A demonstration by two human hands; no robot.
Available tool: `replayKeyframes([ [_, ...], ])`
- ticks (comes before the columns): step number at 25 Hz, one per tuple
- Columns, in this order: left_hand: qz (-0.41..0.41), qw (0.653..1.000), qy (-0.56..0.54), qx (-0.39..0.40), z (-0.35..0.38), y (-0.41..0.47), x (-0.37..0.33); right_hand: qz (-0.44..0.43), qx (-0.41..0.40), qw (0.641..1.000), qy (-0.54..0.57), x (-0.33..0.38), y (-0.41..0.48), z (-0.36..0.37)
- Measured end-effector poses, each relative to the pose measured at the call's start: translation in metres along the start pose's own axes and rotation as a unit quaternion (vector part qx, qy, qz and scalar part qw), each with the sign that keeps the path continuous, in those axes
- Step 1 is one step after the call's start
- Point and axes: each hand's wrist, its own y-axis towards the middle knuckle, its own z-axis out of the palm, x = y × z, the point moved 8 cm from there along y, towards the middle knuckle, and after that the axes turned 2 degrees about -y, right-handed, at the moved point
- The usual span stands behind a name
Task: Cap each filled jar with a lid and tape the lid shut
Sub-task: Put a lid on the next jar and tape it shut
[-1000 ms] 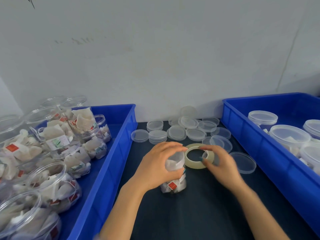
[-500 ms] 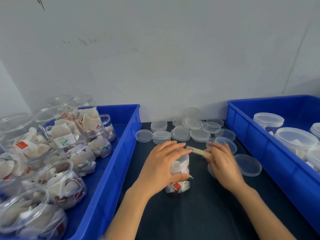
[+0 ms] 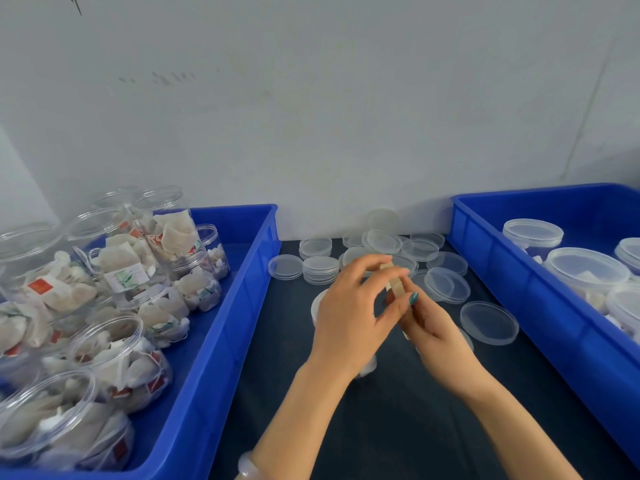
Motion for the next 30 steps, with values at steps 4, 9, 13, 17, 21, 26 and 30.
replayKeyframes([
  [4, 0.004, 0.990, -0.063, -0.129, -0.013, -0.008, -0.004, -0.024, -0.042, 0.997, -0.056, 0.009, 0.000, 0.000],
  [9, 0.004, 0.989, 0.020, -0.148, -0.025, -0.005, -0.004, -0.022, -0.036, 0.996, -0.073, 0.007, -0.005, 0.004],
  [13, 0.007, 0.981, 0.099, -0.164, -0.025, -0.004, -0.009, -0.036, -0.043, 0.982, -0.181, 0.010, -0.004, 0.002],
  [17, -0.060, 0.985, 0.050, -0.154, -0.029, -0.003, 0.008, -0.121, -0.077, 0.937, -0.319, 0.017, -0.006, 0.003],
  [21, -0.062, 0.974, 0.064, -0.208, -0.051, -0.017, 0.010, -0.143, -0.133, 0.863, -0.467, 0.016, 0.001, -0.003],
  [26, -0.056, 0.966, 0.047, -0.248, -0.070, -0.061, 0.008, -0.077, -0.235, 0.793, -0.556, 0.010, 0.000, -0.035],
  [30, -0.142, 0.951, -0.038, -0.272, -0.075, -0.098, 0.036, -0.051, -0.243, 0.788, -0.563, 0.000, -0.014, -0.044],
])
